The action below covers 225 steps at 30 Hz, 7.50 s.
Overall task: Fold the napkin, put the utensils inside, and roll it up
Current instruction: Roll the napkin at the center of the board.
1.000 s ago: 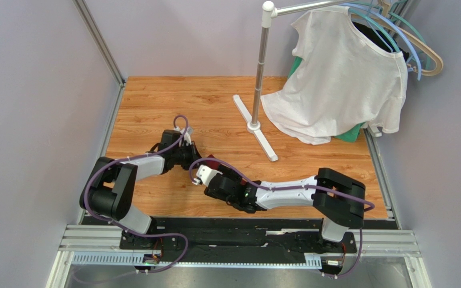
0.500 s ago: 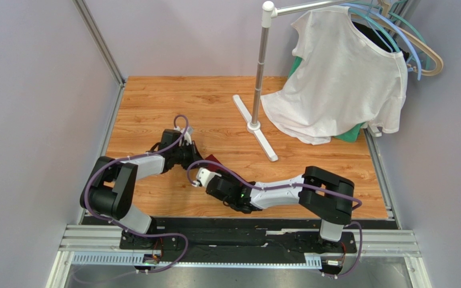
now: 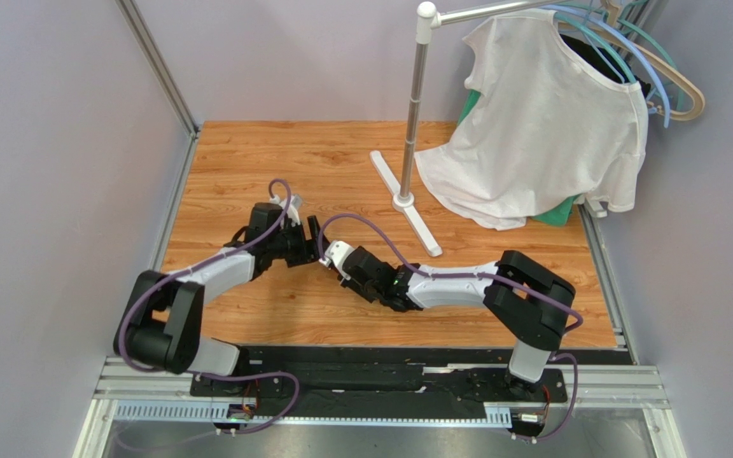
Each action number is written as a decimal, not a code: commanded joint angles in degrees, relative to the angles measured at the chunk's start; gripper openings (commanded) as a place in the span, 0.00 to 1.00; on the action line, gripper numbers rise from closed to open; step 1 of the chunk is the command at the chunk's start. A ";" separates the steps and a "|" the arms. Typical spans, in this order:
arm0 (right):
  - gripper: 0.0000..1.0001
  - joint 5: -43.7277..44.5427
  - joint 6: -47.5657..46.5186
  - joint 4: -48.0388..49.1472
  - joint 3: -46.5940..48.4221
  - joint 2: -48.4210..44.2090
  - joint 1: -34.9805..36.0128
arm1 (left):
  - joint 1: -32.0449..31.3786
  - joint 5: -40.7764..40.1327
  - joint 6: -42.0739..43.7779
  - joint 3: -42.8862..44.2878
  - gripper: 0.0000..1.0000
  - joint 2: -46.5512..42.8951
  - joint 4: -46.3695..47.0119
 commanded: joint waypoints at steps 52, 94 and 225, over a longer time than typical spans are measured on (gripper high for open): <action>0.46 -43.74 19.64 6.87 -0.89 3.39 -20.86 | 0.85 0.26 -0.14 -3.89 0.52 2.84 8.87; 0.86 -14.05 17.18 -8.69 1.13 -8.31 -7.77 | 1.90 -10.37 0.38 0.15 0.86 -19.39 -11.06; 1.00 1.42 7.70 -9.40 7.99 -10.33 -4.02 | 3.49 2.28 1.26 3.84 0.00 9.52 6.77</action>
